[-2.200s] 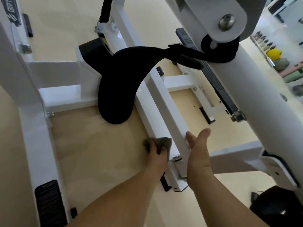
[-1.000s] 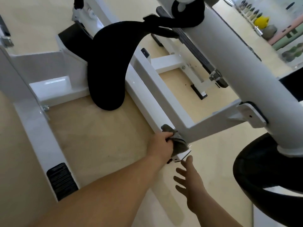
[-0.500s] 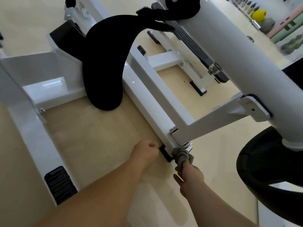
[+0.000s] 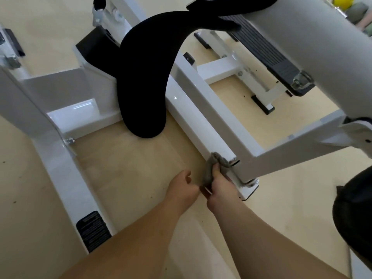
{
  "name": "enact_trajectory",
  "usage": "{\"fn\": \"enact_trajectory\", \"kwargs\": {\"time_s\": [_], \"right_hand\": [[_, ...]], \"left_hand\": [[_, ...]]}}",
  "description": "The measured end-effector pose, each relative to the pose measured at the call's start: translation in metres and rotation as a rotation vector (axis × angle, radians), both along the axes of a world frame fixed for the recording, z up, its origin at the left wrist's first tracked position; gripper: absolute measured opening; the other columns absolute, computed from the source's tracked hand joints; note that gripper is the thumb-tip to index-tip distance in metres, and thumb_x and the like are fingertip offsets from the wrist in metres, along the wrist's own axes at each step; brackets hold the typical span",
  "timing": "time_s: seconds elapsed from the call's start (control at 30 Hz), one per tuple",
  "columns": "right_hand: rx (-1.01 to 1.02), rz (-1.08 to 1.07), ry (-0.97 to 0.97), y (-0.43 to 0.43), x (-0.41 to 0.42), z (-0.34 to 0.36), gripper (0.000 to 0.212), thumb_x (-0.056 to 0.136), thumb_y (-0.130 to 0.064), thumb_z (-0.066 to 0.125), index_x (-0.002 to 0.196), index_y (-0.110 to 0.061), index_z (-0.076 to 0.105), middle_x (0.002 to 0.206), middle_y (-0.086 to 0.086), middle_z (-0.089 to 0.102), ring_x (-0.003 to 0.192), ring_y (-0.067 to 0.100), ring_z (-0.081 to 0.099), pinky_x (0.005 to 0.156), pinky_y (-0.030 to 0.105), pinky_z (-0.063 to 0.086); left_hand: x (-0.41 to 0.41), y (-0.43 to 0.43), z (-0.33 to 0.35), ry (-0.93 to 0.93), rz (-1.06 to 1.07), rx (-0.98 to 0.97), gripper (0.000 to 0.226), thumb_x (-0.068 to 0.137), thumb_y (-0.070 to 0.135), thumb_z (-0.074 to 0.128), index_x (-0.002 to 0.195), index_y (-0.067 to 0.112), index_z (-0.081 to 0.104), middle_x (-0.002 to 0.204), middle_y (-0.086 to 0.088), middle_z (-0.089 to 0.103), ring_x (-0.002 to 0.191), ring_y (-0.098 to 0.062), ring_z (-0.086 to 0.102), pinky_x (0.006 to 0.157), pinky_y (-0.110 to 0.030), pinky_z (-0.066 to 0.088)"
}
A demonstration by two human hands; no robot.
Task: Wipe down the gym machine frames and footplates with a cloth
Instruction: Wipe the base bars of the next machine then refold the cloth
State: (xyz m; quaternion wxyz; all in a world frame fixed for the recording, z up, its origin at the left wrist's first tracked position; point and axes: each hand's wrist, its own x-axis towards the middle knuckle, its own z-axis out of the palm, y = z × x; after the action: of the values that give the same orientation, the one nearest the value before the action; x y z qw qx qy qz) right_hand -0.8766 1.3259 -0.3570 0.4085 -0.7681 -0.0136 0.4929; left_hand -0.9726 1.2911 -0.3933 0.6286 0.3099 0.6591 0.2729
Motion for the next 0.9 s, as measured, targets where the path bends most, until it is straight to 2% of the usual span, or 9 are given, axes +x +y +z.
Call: {"fn": "enact_trajectory", "kwargs": {"time_s": [0.1, 0.17, 0.3, 0.37, 0.43, 0.53, 0.7, 0.8, 0.9], "right_hand": [[-0.034, 0.023, -0.056, -0.003, 0.009, 0.004, 0.028, 0.082, -0.041, 0.085, 0.086, -0.024, 0.063, 0.092, 0.001, 0.068, 0.08, 0.02, 0.064, 0.076, 0.042, 0.059], [-0.085, -0.035, -0.114, -0.017, 0.021, -0.001, 0.024, 0.086, -0.036, 0.083, 0.09, -0.02, 0.066, 0.088, 0.002, 0.067, 0.07, 0.02, 0.058, 0.072, 0.04, 0.054], [-0.195, -0.184, -0.303, -0.048, 0.033, -0.01, 0.023, 0.096, -0.026, 0.065, 0.112, -0.014, 0.054, 0.097, 0.004, 0.058, 0.09, 0.029, 0.056, 0.078, 0.039, 0.047], [-0.211, -0.12, -0.333, -0.055, 0.036, -0.006, 0.024, 0.096, -0.029, 0.065, 0.111, -0.013, 0.055, 0.1, 0.008, 0.06, 0.088, 0.031, 0.057, 0.076, 0.039, 0.046], [-0.129, 0.163, -0.276, -0.056, 0.032, 0.003, 0.018, 0.094, -0.03, 0.071, 0.106, -0.018, 0.063, 0.096, 0.007, 0.067, 0.08, 0.027, 0.061, 0.074, 0.039, 0.052], [0.018, 0.503, -0.108, -0.05, 0.016, 0.027, 0.018, 0.095, -0.028, 0.073, 0.112, -0.024, 0.068, 0.104, 0.003, 0.073, 0.093, 0.021, 0.069, 0.09, 0.049, 0.06], [0.018, 0.555, -0.023, -0.037, -0.005, 0.066, 0.024, 0.1, -0.022, 0.063, 0.123, -0.03, 0.063, 0.113, 0.003, 0.072, 0.105, 0.023, 0.067, 0.092, 0.05, 0.059], [-0.099, 0.585, 0.05, -0.034, -0.029, 0.096, 0.035, 0.098, -0.012, 0.057, 0.132, -0.017, 0.06, 0.116, 0.013, 0.069, 0.107, 0.028, 0.066, 0.087, 0.048, 0.061], [-0.043, 0.61, 0.106, -0.054, -0.045, 0.132, 0.036, 0.094, -0.015, 0.053, 0.129, -0.019, 0.062, 0.114, 0.01, 0.072, 0.106, 0.028, 0.069, 0.086, 0.049, 0.061]], "left_hand": [[-0.011, 0.005, -0.002, 0.017, 0.051, -0.009, 0.062, 0.095, 0.009, 0.057, 0.154, 0.019, 0.042, 0.147, -0.005, 0.054, 0.125, -0.018, 0.055, 0.094, -0.024, 0.042], [-0.017, 0.009, -0.002, 0.031, 0.078, -0.006, 0.061, 0.094, 0.008, 0.055, 0.153, 0.02, 0.044, 0.147, -0.004, 0.054, 0.124, -0.018, 0.055, 0.092, -0.023, 0.04], [-0.026, 0.013, 0.002, 0.117, 0.083, 0.032, 0.06, 0.093, 0.011, 0.054, 0.152, 0.018, 0.046, 0.145, -0.003, 0.055, 0.12, -0.016, 0.055, 0.093, -0.022, 0.038], [-0.028, 0.014, 0.007, 0.129, 0.077, 0.034, 0.057, 0.093, 0.013, 0.055, 0.149, 0.017, 0.049, 0.14, -0.002, 0.058, 0.11, -0.013, 0.054, 0.092, -0.021, 0.039], [-0.025, 0.017, 0.013, 0.135, 0.0, 0.007, 0.048, 0.093, 0.015, 0.057, 0.142, 0.017, 0.057, 0.13, 0.0, 0.062, 0.109, -0.017, 0.059, 0.095, -0.023, 0.044], [-0.023, 0.028, 0.037, -0.012, -0.162, -0.134, 0.029, 0.096, 0.026, 0.056, 0.12, 0.014, 0.07, 0.116, -0.011, 0.071, 0.105, -0.028, 0.069, 0.096, -0.041, 0.058], [-0.058, 0.038, 0.1, -0.158, -0.419, -0.114, 0.03, 0.098, 0.044, 0.061, 0.114, 0.021, 0.071, 0.114, -0.006, 0.072, 0.107, -0.025, 0.069, 0.093, -0.04, 0.058], [-0.082, 0.033, 0.135, -0.072, -0.414, -0.073, 0.019, 0.097, 0.027, 0.066, 0.116, 0.027, 0.066, 0.112, -0.002, 0.074, 0.105, -0.02, 0.07, 0.094, -0.039, 0.058], [-0.093, 0.023, 0.173, 0.015, -0.371, -0.062, 0.026, 0.094, 0.013, 0.067, 0.115, 0.029, 0.061, 0.105, -0.004, 0.076, 0.098, -0.017, 0.073, 0.09, -0.037, 0.06]]}}
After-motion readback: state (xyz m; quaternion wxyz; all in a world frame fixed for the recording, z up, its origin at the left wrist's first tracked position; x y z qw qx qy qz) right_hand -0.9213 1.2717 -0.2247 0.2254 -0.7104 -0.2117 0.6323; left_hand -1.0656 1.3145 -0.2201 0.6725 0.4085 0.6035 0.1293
